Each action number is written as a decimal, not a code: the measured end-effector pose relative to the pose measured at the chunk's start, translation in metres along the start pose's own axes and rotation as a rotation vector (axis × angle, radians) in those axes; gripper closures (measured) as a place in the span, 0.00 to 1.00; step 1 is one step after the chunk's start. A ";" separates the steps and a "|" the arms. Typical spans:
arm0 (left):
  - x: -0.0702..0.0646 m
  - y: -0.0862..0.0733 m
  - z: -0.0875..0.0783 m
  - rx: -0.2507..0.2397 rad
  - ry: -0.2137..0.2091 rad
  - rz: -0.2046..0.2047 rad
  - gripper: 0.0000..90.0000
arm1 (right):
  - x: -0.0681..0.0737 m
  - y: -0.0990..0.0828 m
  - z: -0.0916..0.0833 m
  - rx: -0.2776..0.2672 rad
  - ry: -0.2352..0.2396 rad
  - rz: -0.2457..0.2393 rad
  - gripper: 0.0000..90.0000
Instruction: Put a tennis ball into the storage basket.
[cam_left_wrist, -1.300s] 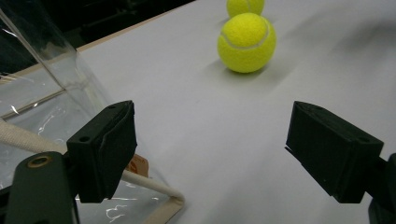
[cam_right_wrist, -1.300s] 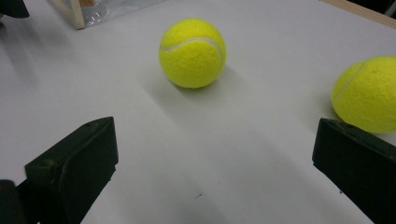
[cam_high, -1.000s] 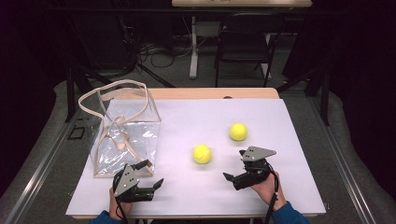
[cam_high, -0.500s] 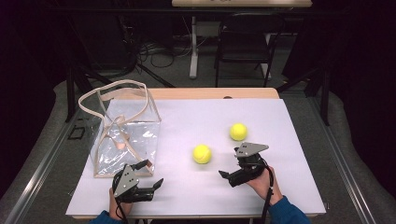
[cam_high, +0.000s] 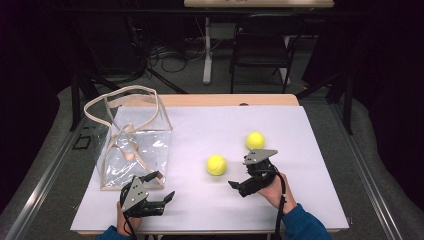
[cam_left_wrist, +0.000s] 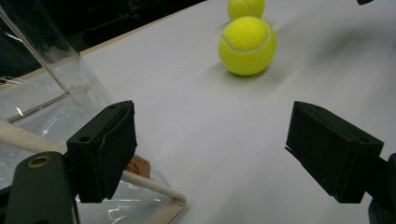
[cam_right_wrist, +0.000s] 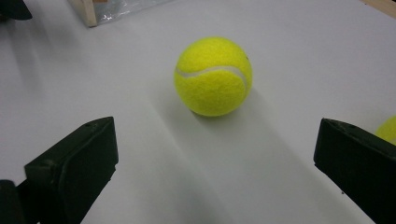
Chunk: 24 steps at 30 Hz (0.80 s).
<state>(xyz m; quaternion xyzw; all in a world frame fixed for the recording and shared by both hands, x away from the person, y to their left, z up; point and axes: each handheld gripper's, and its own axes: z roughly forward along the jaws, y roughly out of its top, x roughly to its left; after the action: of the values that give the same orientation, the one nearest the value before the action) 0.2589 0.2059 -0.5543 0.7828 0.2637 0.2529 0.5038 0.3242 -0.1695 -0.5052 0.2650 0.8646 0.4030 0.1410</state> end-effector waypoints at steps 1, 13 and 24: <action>0.000 0.000 0.000 0.000 0.000 0.000 0.18 | 0.000 0.000 0.000 0.000 0.000 0.000 0.00; -0.001 0.000 0.001 0.000 -0.003 -0.001 0.18 | -0.003 0.014 0.009 0.041 0.002 -0.033 0.00; -0.002 0.000 0.001 0.000 -0.004 0.001 0.18 | -0.007 0.024 0.018 0.055 0.026 -0.037 0.00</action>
<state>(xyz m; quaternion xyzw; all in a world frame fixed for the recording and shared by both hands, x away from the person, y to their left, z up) 0.2583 0.2039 -0.5554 0.7835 0.2623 0.2513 0.5042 0.3467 -0.1495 -0.4981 0.2474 0.8819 0.3798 0.1297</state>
